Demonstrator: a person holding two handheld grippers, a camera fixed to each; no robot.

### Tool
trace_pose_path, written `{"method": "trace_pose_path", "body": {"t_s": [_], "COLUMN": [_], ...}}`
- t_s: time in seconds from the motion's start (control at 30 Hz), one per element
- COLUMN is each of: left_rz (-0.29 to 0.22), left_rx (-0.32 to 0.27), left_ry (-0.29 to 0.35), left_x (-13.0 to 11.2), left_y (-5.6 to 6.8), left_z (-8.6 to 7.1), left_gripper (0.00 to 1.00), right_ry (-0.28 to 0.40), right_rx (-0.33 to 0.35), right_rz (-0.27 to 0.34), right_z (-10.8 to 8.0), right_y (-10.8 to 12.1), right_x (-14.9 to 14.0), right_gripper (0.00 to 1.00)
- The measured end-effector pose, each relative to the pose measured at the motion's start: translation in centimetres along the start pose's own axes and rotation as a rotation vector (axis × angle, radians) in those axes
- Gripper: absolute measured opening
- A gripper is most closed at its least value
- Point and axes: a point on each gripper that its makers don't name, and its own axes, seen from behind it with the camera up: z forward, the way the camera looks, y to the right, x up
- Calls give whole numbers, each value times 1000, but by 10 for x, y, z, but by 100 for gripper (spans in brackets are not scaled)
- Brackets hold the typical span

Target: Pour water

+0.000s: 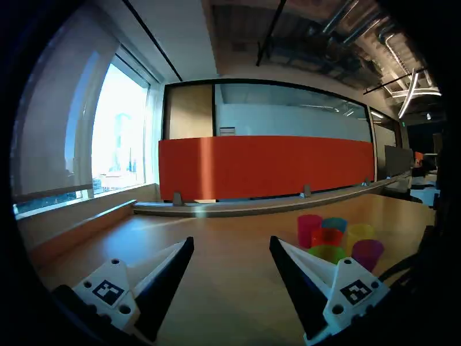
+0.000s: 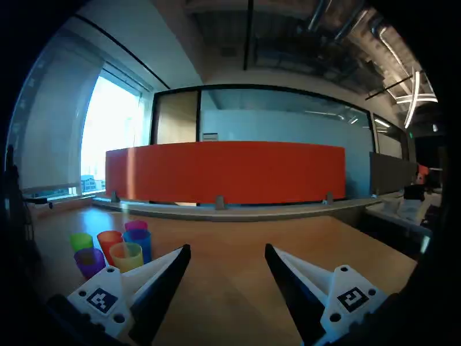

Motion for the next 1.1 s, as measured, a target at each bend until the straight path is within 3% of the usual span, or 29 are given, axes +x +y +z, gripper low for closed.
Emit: {"method": "trace_pose_path", "body": {"t_s": [0.2,0.6,1.1], "left_rz": [27,28,154], "left_rx": [-40,-106,-208], "left_ry": [2,5,-73], "left_x": [13,31,33], "left_y": [8,18,37], "left_z": [3,7,16], "left_gripper": [98,98,97], "right_ry": [13,19,-68], "right_rx": [23,62,186], "right_rz": [-22,-69,-90], "right_z": [4,9,14], "right_y": [-5,-17,-36], "right_x": [23,45,45], "right_gripper": [100,100,100]}}
